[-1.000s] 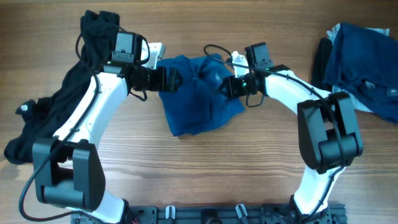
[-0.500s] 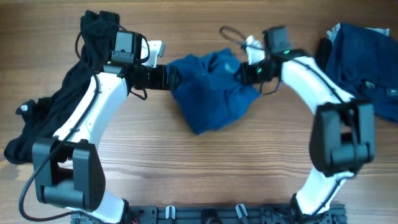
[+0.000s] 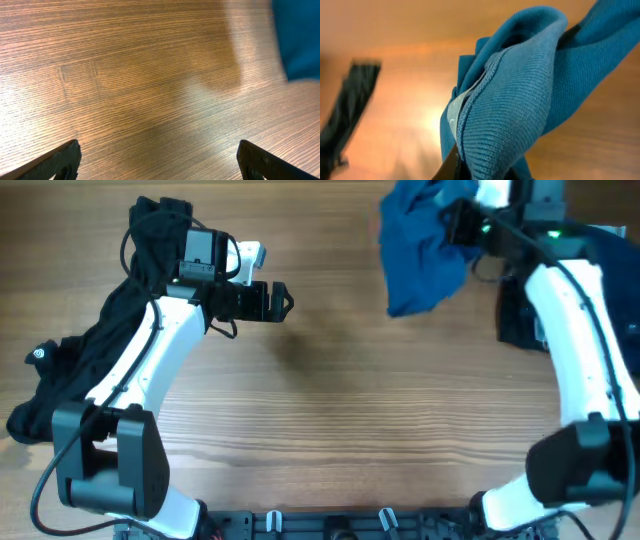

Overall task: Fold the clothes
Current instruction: 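Carry the shirt right and place it on the folded clothes stack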

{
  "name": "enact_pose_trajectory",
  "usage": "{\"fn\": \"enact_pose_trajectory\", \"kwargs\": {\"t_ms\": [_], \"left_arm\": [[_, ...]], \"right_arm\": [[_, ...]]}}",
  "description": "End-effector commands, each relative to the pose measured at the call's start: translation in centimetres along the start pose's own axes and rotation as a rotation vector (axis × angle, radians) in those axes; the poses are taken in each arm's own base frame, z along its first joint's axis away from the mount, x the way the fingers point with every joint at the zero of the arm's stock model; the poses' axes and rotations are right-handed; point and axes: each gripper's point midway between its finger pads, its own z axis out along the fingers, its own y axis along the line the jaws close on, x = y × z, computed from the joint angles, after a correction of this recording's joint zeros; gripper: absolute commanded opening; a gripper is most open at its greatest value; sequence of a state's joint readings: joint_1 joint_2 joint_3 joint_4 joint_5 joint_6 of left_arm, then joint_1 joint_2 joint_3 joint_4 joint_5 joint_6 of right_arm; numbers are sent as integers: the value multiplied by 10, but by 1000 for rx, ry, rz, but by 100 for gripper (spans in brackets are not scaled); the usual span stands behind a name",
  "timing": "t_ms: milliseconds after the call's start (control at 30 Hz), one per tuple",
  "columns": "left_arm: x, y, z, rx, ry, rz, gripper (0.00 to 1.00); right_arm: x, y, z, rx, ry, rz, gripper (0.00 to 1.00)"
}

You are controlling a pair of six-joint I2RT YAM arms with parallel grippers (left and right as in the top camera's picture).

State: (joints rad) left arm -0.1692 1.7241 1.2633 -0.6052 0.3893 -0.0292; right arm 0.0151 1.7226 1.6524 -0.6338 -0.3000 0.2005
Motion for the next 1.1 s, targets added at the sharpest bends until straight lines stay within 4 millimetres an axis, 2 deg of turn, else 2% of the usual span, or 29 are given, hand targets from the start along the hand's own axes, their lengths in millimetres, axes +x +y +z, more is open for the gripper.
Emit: {"fn": "enact_pose_trajectory", "kwargs": {"t_ms": [0, 133, 233, 300, 367, 433, 500, 567, 733, 900, 1000, 1067], "left_arm": [[-3, 2, -2, -7, -10, -9, 100], [-3, 2, -2, -7, -10, -9, 100], [-3, 2, -2, -7, -10, -9, 100], [-3, 2, -2, -6, -10, -9, 100], [-3, 2, -2, -7, -10, -9, 100], [-3, 2, -2, -7, -10, -9, 100], [-3, 2, -2, -7, -10, -9, 100], [-3, 2, -2, -7, -10, -9, 100], [-3, 2, -2, -6, -13, -8, 100], [-4, 2, -2, -6, -17, -7, 100], [-5, 1, -2, -6, -18, -6, 100], [-5, 1, -2, -6, -18, -6, 100]], "right_arm": [[-66, -26, -62, 133, -274, 235, 4], [-104, -70, -98, 290, -505, 375, 4], [-123, -100, -127, 462, -670, 413, 4], [-129, -121, -151, 606, -777, 448, 4], [-135, -134, -168, 677, -855, 473, 4], [-140, -142, -179, 682, -913, 515, 4], [-143, -160, -194, 673, -986, 606, 4], [-147, -177, -200, 652, -1011, 635, 4], [-154, -217, -189, 552, -971, 624, 4], [-148, -251, -150, 498, -890, 600, 4], [-147, -262, -127, 488, -866, 569, 4], [-150, -266, -119, 473, -879, 556, 4]]}}
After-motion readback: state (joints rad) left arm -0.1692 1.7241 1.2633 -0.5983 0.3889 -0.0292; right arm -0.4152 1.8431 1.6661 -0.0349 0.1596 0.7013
